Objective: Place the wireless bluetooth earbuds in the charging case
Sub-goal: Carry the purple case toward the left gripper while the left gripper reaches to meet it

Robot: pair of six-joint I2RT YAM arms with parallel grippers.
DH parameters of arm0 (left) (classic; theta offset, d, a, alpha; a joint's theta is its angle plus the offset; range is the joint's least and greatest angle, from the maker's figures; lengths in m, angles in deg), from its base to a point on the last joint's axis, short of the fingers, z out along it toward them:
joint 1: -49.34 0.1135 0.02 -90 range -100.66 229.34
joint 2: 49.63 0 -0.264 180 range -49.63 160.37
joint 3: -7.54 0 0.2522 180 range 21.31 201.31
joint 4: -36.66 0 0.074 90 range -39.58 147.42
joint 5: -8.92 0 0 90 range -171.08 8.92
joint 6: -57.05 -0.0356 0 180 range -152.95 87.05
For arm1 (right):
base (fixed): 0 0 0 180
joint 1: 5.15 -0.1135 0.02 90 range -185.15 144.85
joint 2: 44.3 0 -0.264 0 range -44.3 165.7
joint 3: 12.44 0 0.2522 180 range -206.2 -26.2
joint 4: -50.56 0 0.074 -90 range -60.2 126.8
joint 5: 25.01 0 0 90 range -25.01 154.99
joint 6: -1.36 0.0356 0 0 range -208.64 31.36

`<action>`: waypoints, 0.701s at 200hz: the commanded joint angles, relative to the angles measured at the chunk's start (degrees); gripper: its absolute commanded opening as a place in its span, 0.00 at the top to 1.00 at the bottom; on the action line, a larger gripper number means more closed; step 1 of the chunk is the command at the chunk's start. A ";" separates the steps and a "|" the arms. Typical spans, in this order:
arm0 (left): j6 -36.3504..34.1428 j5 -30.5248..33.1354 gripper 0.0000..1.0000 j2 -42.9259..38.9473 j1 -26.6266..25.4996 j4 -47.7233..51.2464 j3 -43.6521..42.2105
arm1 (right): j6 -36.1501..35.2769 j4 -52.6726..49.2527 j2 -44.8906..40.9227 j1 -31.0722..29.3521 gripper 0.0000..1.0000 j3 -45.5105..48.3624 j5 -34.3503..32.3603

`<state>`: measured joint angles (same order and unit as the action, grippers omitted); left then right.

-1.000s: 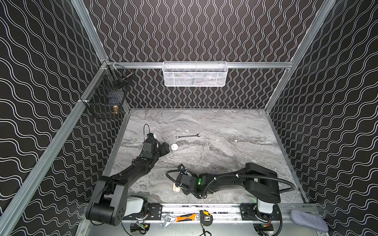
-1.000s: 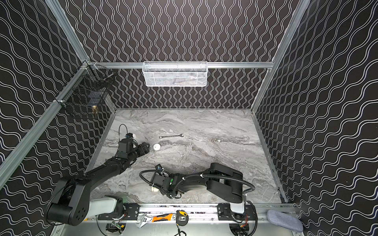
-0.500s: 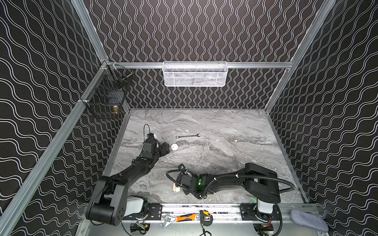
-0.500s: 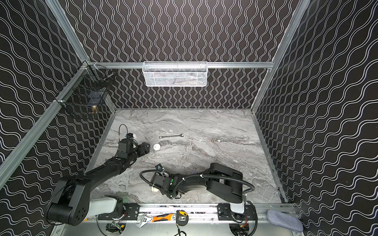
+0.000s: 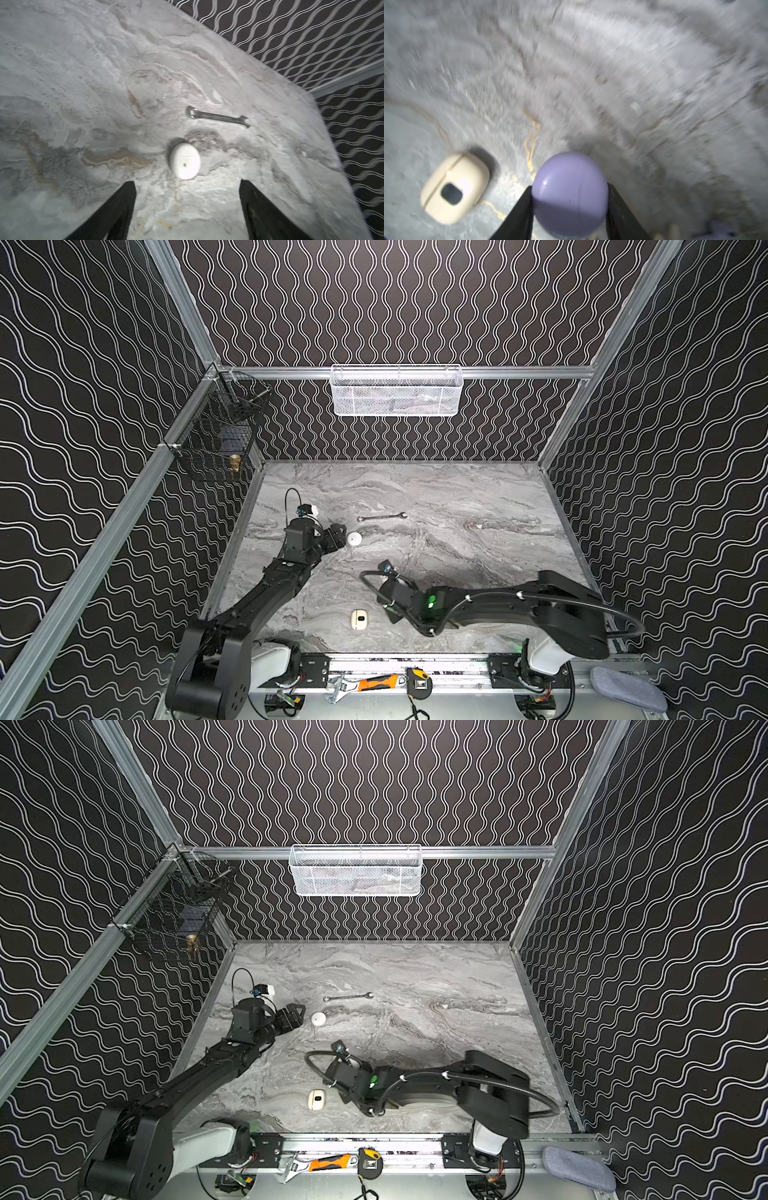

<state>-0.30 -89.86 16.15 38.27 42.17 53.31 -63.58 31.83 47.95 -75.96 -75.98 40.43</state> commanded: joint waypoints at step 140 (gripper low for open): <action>-4.06 -37.39 0.37 -14.99 -4.35 14.81 13.67 | -50.63 42.90 -23.44 7.44 0.74 11.79 4.73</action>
<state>-4.30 -121.83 1.57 36.80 58.17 66.95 -107.23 69.62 23.93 -68.46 -63.82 43.34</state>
